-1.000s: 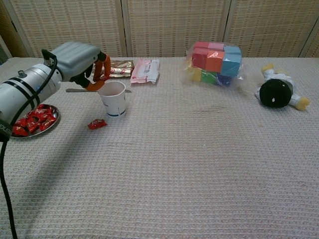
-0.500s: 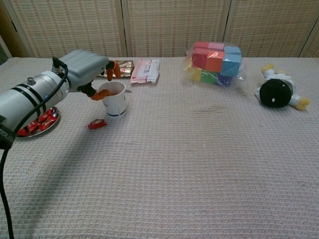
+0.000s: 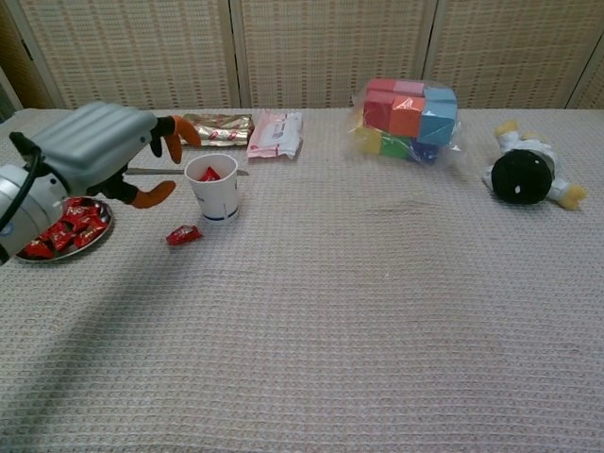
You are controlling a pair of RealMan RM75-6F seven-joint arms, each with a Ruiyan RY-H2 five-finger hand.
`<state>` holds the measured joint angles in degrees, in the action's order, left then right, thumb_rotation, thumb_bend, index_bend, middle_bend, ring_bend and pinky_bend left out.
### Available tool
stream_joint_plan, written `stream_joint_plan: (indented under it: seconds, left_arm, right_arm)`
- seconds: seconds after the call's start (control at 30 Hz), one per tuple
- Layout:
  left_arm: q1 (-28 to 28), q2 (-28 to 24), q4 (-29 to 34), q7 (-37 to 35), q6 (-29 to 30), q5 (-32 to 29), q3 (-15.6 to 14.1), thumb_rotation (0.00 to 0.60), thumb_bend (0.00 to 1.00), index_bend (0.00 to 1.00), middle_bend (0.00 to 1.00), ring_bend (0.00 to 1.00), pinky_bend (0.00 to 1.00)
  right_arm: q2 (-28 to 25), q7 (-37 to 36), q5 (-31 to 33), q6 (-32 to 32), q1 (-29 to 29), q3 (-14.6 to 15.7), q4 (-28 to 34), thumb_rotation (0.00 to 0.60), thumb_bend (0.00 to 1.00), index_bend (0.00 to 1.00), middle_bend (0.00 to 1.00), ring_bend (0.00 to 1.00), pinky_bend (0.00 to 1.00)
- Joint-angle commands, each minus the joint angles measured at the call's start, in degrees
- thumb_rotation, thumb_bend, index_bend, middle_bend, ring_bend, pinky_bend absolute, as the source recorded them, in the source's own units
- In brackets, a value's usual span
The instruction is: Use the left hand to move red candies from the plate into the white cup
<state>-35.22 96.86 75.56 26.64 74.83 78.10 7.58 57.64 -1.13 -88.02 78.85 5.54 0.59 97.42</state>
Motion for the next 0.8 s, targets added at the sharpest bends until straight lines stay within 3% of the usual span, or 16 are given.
stream_joint_plan:
  seconds: [0.03, 0.2, 0.33, 0.6, 0.8]
  left_arm:
    - [4.64, 1.37, -1.53, -4.01, 2.85, 0.74, -3.48, 0.600, 0.41, 0.23, 0.40, 0.39, 1.00]
    - [5.61, 2.66, -3.54, -5.37, 1.50, -0.32, -4.22, 0.600, 0.41, 0.23, 0.39, 0.37, 1.00]
    - [4.63, 7.00, -9.04, -5.90, -4.36, -2.86, -3.94, 0.600, 0.41, 0.20, 0.32, 0.29, 1.00]
    - [2.54, 11.62, -17.40, -4.23, -6.86, -2.58, -2.16, 0.600, 0.41, 0.23, 0.31, 0.26, 1.00]
    - [2.33, 13.29, -21.50, -5.27, -5.34, -1.04, -1.51, 0.600, 0.41, 0.24, 0.30, 0.25, 1.00]
  right_arm:
    - [-0.12, -0.29, -0.55, 0.30, -0.10, 0.19, 0.08, 0.600, 0.05, 0.00, 0.00, 0.00, 0.00]
    - [-0.12, -0.42, -0.97, 0.33, -0.07, 0.33, 0.04, 0.600, 0.05, 0.00, 0.00, 0.00, 0.00]
    - [-0.29, -0.93, -1.69, 0.61, -0.07, 0.49, 0.00, 0.600, 0.05, 0.00, 0.00, 0.00, 0.00]
    - [-0.56, -1.24, -1.30, 0.93, -0.39, 0.46, -0.12, 0.600, 0.05, 0.00, 0.00, 0.00, 0.00]
    - [-0.51, -0.95, -0.71, 0.59, -0.31, 0.29, -0.06, 0.600, 0.05, 0.00, 0.00, 0.00, 0.00]
